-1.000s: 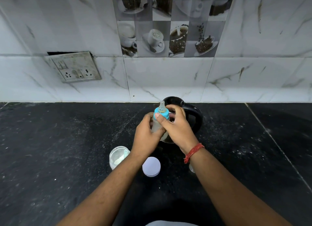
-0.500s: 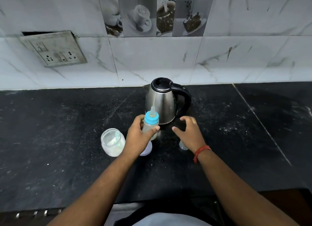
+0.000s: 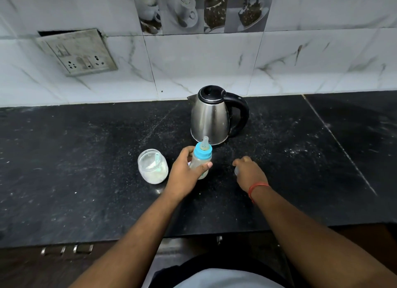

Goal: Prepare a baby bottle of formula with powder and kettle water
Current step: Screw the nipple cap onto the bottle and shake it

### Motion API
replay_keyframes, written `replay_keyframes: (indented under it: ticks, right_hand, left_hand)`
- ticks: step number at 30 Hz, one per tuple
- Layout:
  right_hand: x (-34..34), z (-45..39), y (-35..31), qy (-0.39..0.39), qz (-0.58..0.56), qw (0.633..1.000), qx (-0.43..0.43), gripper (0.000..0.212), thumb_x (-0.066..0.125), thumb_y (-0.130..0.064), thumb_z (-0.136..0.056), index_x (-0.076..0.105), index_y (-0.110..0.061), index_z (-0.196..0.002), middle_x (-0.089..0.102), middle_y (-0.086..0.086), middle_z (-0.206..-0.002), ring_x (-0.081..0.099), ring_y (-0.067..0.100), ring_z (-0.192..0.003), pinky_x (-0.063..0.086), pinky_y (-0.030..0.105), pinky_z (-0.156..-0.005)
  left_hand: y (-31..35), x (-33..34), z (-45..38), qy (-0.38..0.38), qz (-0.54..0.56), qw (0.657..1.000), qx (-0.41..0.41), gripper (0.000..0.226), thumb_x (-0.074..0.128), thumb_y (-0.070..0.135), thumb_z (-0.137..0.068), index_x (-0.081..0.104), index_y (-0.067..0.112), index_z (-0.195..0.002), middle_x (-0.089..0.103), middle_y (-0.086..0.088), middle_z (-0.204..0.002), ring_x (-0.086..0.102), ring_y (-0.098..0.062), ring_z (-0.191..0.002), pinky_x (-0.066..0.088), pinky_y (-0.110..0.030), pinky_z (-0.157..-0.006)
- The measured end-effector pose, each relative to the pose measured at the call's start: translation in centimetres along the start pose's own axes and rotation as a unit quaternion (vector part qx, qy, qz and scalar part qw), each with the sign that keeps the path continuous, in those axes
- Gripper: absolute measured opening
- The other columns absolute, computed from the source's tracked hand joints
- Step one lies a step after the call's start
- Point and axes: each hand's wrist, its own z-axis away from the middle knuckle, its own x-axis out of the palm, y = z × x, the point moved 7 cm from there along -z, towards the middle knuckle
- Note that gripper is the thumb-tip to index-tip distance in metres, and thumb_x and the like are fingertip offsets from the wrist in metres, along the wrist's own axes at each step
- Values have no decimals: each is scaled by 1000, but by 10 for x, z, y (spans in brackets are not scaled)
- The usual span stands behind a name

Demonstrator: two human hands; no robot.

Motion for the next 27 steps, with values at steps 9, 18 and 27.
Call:
replay_keyframes:
  ticks: [9, 18, 27]
  right_hand:
    - [-62, 18, -40, 115, -309, 944, -18, 33, 72, -15, -83, 57, -16, -113, 55, 3, -119, 58, 21, -105, 44, 29, -85]
    - [-127, 43, -87, 105, -420, 893, -119, 34, 74, -15, -88, 61, -31, -115, 64, -9, -112, 67, 14, -99, 57, 32, -89]
    - [-163, 74, -134, 109, -253, 925, -263, 45, 68, -16, -92, 62, -28, -134, 48, -6, -124, 48, 4, -115, 37, 11, -102]
  left_hand:
    - [2, -11, 13, 14, 48, 999, 9, 45, 83, 32, -85, 58, 36, -122, 68, 11, -117, 62, -9, -110, 49, -25, -97]
    - [6, -15, 15, 24, 81, 996, 18, 47, 86, 25, -83, 61, 35, -122, 71, 9, -118, 65, -13, -112, 52, -31, -100]
    - [16, -7, 14, 9, 93, 995, 20, 51, 87, 29, -80, 63, 33, -125, 72, 9, -118, 66, -15, -115, 52, -37, -104]
